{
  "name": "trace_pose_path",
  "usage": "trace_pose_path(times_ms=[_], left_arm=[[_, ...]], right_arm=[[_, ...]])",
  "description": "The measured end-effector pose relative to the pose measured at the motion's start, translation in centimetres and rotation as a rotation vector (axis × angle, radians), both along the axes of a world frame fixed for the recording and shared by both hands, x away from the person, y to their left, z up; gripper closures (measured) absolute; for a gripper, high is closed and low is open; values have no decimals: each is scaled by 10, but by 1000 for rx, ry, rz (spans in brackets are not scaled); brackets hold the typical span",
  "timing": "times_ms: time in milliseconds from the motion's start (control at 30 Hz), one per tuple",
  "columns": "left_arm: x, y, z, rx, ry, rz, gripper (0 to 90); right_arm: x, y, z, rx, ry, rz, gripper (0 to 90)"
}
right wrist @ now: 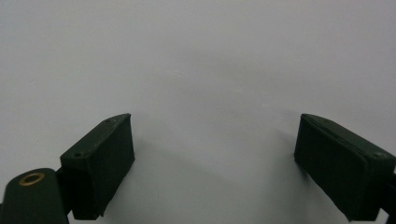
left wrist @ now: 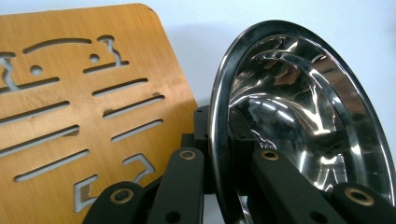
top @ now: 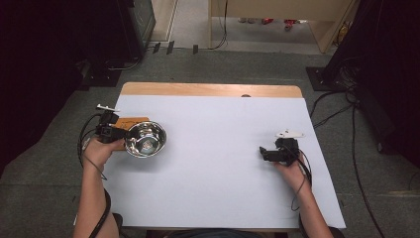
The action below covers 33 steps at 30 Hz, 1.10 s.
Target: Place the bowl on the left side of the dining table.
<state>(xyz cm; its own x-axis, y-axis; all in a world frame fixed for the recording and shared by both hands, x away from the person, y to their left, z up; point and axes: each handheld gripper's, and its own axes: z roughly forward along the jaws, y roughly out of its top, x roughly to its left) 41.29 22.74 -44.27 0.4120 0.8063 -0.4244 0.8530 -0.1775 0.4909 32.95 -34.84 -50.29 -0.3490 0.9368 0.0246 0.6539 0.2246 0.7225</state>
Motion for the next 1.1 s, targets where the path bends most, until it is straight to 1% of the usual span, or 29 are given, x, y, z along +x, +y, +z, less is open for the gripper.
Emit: trace_pose_path(times_ms=[100,233,567,867,1100], left_arm=[[1,2,0,5,-2,8,875],[1,5,1,-3,-9,29,875],[3,17,-3,-15,-3,82,875],[4,27,-5,-22,-4,114,875],[5,32,-4,-12,-15,144,875]], right_arm=[[0,0,0,0,0,0,114],[0,0,0,0,0,0,114],[0,0,0,0,0,-1,114],[0,0,0,0,0,0,114],[0,0,0,0,0,-1,114]])
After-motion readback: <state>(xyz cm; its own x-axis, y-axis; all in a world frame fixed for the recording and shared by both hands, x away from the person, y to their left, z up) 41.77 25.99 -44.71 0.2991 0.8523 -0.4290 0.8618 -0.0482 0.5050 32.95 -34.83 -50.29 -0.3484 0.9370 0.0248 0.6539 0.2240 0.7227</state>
